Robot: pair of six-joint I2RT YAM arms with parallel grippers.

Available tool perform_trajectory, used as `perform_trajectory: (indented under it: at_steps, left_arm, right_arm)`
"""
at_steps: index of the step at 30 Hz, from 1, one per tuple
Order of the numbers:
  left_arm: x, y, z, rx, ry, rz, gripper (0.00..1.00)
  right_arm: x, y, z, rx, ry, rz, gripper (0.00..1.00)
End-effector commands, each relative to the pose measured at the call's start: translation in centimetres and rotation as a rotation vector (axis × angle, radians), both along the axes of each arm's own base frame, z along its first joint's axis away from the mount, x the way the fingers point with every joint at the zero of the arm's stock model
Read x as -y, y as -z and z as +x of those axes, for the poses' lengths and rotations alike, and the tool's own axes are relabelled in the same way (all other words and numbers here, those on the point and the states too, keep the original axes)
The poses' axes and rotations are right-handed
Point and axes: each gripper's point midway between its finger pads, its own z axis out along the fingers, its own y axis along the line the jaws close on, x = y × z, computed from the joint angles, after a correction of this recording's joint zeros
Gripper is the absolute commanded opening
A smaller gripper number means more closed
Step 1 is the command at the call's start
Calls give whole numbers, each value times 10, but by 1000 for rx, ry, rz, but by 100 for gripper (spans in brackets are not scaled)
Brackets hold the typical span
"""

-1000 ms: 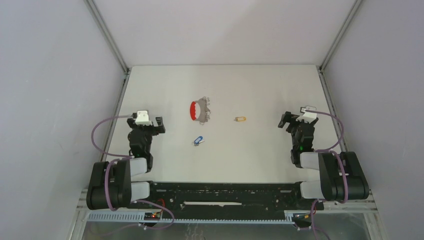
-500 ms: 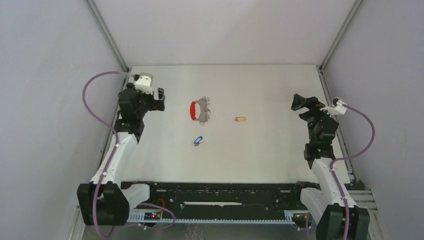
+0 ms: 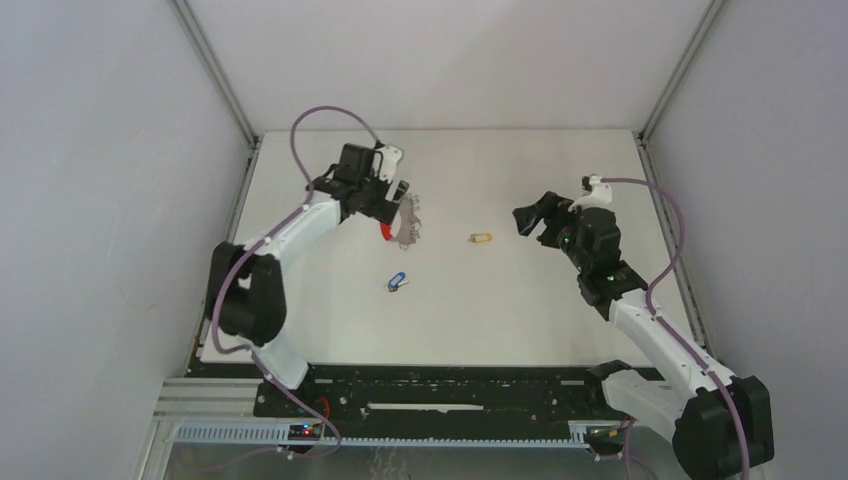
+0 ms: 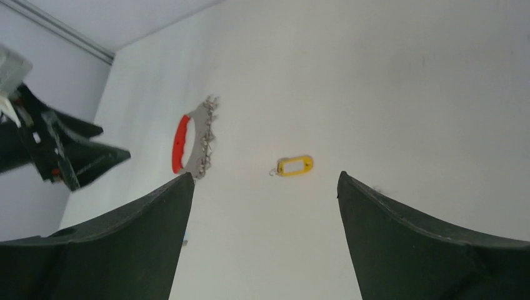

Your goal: Put the keys on the keyring

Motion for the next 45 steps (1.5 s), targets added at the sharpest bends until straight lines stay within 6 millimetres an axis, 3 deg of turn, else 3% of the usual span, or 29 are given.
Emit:
perform_trajectory:
  at_steps: [1, 7, 17, 20, 30, 34, 36, 40, 45]
  left_arm:
    - [16, -11, 36, -2, -40, 39, 94]
    - [41, 25, 51, -100, -50, 15, 89]
    - [91, 65, 36, -232, 21, -28, 73]
    - [92, 77, 39, -263, -4, -18, 68]
    - [90, 94, 42, -316, -94, -56, 65]
    - [88, 105, 40, -337, -91, -45, 54]
    - [87, 109, 37, -350, -87, -36, 46]
    - [80, 115, 27, -368, -66, -8, 43]
    - [76, 126, 0, -427, 28, 41, 37]
  right_arm:
    - [2, 13, -8, -57, 53, -117, 93]
    - [-4, 33, -17, -130, 35, -156, 91]
    - [-15, 44, -2, -167, 0, -152, 85]
    - [-19, 48, 2, -177, -16, -151, 84]
    - [-27, 47, 16, -166, -57, -132, 83]
    - [-29, 50, 18, -173, -67, -122, 79]
    - [-29, 52, 18, -177, -67, -120, 77]
    - [-34, 52, 18, -179, -89, -110, 75]
    - [-36, 46, 20, -176, -103, -114, 72]
